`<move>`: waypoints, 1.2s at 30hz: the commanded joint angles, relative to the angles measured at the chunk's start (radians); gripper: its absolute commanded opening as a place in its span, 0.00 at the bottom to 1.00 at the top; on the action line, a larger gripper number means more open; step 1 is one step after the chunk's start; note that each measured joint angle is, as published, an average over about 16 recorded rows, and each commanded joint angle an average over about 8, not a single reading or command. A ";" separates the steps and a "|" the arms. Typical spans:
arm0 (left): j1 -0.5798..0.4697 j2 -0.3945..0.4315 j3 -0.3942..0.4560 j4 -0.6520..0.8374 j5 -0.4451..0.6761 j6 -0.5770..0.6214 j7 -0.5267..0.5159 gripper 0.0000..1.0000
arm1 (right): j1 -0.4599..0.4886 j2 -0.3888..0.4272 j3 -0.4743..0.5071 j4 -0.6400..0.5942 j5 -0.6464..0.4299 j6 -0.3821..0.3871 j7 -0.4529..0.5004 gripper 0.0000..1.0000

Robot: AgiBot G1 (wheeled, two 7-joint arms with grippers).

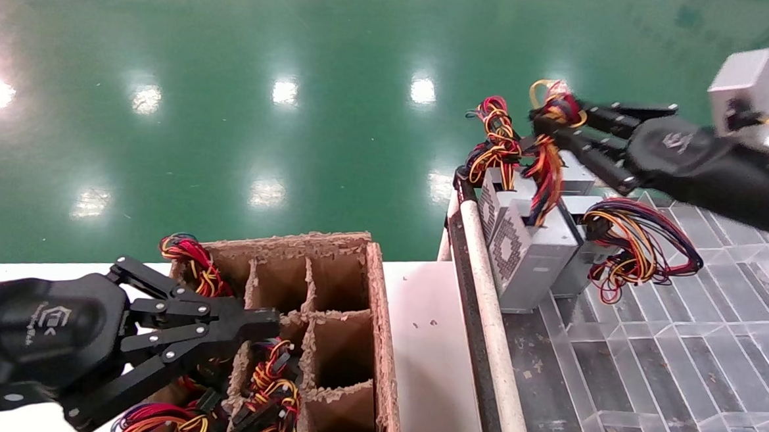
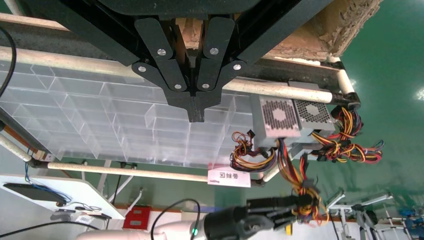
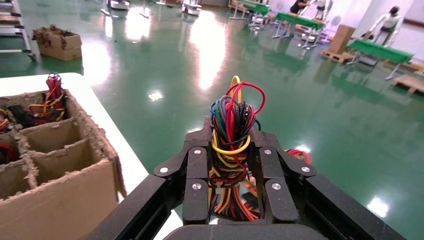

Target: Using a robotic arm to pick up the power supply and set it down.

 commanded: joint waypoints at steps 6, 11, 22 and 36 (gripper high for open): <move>0.000 0.000 0.000 0.000 0.000 0.000 0.000 0.00 | -0.035 -0.035 0.003 -0.016 0.008 -0.001 0.004 0.01; 0.000 0.000 0.000 0.000 0.000 0.000 0.000 0.00 | -0.042 -0.052 -0.004 -0.025 -0.001 -0.002 0.027 0.57; 0.000 0.000 0.000 0.000 0.000 0.000 0.000 0.00 | -0.010 -0.082 -0.035 -0.027 -0.047 0.000 0.058 1.00; 0.000 0.000 0.000 0.000 0.000 0.000 0.000 0.00 | 0.065 -0.102 -0.085 -0.030 -0.119 0.002 0.107 1.00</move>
